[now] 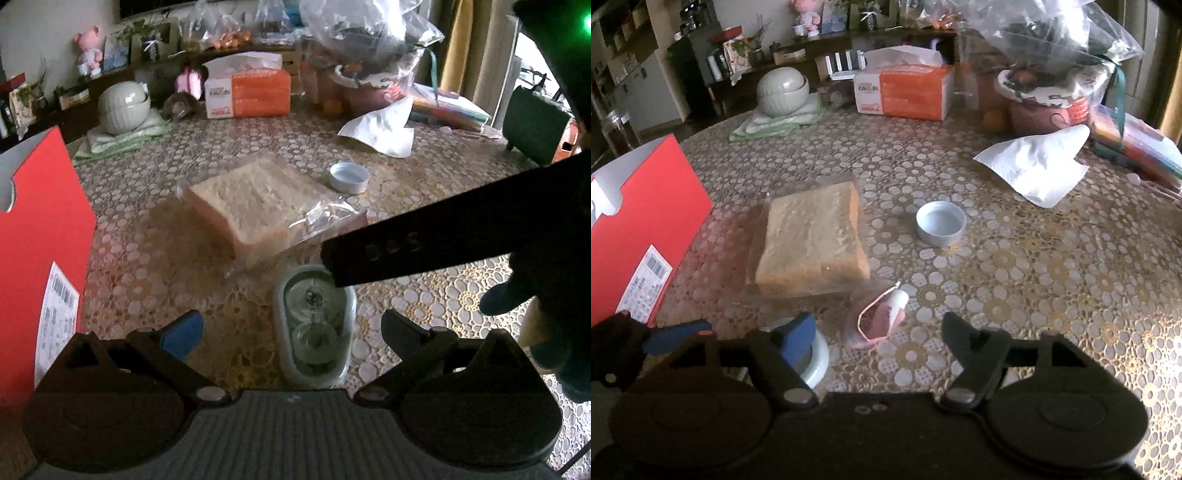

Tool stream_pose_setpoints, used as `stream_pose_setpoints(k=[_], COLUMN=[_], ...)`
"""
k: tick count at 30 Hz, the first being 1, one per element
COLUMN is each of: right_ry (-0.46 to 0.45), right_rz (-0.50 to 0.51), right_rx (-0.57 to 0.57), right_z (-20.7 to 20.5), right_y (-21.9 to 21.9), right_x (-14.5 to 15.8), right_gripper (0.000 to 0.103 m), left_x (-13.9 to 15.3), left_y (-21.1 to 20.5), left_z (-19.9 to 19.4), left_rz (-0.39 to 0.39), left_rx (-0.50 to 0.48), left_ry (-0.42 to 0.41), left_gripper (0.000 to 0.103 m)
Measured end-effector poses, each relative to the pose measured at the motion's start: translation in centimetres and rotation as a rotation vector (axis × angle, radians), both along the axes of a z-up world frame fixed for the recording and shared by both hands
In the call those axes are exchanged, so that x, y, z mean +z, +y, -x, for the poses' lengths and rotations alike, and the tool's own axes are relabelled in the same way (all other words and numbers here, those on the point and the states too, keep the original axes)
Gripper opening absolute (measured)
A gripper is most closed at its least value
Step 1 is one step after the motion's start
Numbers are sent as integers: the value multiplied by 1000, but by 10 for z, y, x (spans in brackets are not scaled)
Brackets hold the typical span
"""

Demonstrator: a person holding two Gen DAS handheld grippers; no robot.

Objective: Organize objects
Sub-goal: 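Grasp the white-green case with the left gripper while the right grasps the pink item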

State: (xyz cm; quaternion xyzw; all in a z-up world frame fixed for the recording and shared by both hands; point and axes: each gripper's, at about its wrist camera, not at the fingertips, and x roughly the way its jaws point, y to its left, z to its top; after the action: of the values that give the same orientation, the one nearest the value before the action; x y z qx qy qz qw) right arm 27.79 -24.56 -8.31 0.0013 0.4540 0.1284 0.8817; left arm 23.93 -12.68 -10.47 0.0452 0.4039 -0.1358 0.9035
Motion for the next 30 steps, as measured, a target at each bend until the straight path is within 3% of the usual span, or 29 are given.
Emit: stream_pose_setpoints(k=[3, 6, 8, 14, 24, 26, 30], right_ry=[-5, -14, -8, -10, -40, -43, -40], right_rz=[-1, 0, 1, 13, 18, 31, 32], right_rx=[4, 10, 11, 1, -20, -19, -19], right_z=[0, -1, 0, 3, 20, 26, 38], right_y=[2, 4, 5, 7, 1, 2, 1], right_x=[-1, -1, -2, -2, 7, 8, 10], right_gripper=[65, 55, 42, 36, 31, 22, 21], left_x=[1, -1, -3, -2, 1, 2, 7], left_y=[-3, -6, -9, -12, -1, 2, 8], left_z=[1, 0, 0, 2, 12, 16, 27], left_rz=[-1, -2, -16, -29, 0, 5, 11], left_rx=[-15, -38, -50, -73, -62, -57, -52], left_ry=[-16, -8, 1, -11, 10, 13, 11], left_gripper=[99, 82, 74, 50, 48, 48, 48])
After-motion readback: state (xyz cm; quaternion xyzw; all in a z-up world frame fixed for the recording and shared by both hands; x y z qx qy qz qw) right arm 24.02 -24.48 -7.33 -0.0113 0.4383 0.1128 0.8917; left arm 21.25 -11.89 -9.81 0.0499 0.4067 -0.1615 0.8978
